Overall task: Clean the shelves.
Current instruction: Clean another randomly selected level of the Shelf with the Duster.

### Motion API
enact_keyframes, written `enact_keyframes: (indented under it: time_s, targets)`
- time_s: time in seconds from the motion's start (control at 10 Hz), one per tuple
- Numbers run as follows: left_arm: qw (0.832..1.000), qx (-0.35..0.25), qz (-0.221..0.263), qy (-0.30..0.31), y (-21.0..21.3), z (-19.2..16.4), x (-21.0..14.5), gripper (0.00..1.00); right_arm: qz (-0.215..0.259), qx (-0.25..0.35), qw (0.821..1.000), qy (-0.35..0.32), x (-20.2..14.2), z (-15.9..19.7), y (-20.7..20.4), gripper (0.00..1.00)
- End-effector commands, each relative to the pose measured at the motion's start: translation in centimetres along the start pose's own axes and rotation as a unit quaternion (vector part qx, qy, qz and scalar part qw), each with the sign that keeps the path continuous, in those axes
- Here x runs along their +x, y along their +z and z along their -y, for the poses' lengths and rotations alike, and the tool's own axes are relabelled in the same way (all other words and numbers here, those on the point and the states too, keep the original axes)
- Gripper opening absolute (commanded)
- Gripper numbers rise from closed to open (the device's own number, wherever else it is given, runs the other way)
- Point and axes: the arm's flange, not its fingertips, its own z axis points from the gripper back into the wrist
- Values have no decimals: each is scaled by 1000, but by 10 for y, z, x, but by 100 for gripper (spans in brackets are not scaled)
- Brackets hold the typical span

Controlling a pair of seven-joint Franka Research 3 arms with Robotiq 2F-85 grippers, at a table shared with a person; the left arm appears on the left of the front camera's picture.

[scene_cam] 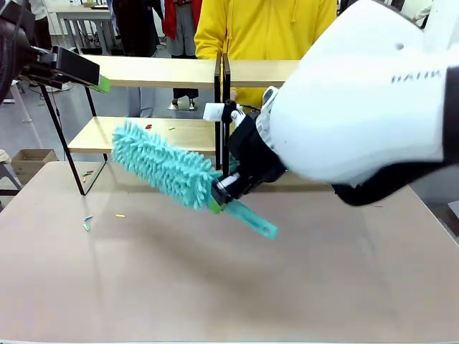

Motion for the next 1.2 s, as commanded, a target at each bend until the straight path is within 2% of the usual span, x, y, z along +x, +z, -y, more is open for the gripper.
enact_keyframes:
  time_s: [0.0,0.2,0.5,0.7,0.9,1.0,1.1]
  targets:
    - [1000,5,2,0,1,0,0,100,50,-70,994,-65,-4,-13,-21,13]
    - [1000,5,2,0,1,0,0,100,62,-111,987,-101,11,-19,-33,13]
    - [1000,5,2,0,1,0,0,100,51,-160,976,-139,59,-13,-44,13]
    - [1000,5,2,0,1,0,0,100,27,-174,972,-158,101,-10,-46,13]
    - [1000,5,2,0,1,0,0,100,-4,-185,969,-161,127,-13,-57,13]
    - [1000,5,2,0,1,0,0,100,27,-172,973,-150,87,10,-31,13]
    - [1000,5,2,0,1,0,0,100,27,-172,973,-150,87,10,-31,13]
